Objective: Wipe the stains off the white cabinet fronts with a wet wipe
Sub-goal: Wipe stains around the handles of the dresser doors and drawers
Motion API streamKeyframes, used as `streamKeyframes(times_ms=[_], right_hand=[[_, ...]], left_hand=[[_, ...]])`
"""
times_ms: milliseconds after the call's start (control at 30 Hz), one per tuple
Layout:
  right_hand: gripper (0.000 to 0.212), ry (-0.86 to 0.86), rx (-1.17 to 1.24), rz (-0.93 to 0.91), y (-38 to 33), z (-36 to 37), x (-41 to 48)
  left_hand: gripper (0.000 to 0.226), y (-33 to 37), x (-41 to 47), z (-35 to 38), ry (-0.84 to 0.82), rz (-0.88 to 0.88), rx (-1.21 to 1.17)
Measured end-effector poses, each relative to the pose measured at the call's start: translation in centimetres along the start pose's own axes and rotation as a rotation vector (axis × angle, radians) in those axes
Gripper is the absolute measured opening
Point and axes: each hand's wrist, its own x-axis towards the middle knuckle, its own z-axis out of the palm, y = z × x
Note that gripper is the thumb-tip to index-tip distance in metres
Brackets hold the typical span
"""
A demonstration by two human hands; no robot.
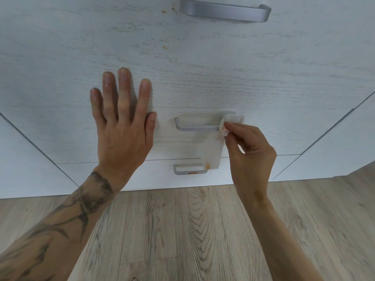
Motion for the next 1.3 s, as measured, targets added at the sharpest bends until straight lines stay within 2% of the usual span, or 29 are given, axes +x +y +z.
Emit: streamKeyframes(times_ms=[400, 633, 733, 867, 1167, 1300], right_hand=[[0.030, -0.019, -0.050, -0.059, 0.0, -0.5, 0.6], [0.021, 0.091, -0.131, -0.118, -0.3, 0.9, -1.1], [0.023, 0.022, -0.164, -0.198, -0.2, 0.6, -2.0], [0.028, -0.011, -0.136, -0.109, 1.0, 0.1, -3.6], [0.027, -0.135, -0.251, -0.008, 6.8, -0.5, -6.8], [0.022, -0.156, -0.320, -0.040, 8.9, 1.3, -7.2]], left_hand=[[0.074, 0.0, 0.0, 0.1, 0.005, -0.004, -0.016], [0.071, 0.1, 0.1, -0.2, 0.003, -0.009, -0.003], [0.068, 0.3, 0.2, -0.4, 0.005, -0.019, -0.017], [0.067, 0.7, -0.8, -0.7, -0.028, -0.047, -0.082], [0.066, 2.4, -8.1, 0.1, -0.206, -0.060, -0.201], [0.069, 2.8, -9.7, 1.1, -0.231, -0.071, -0.197]])
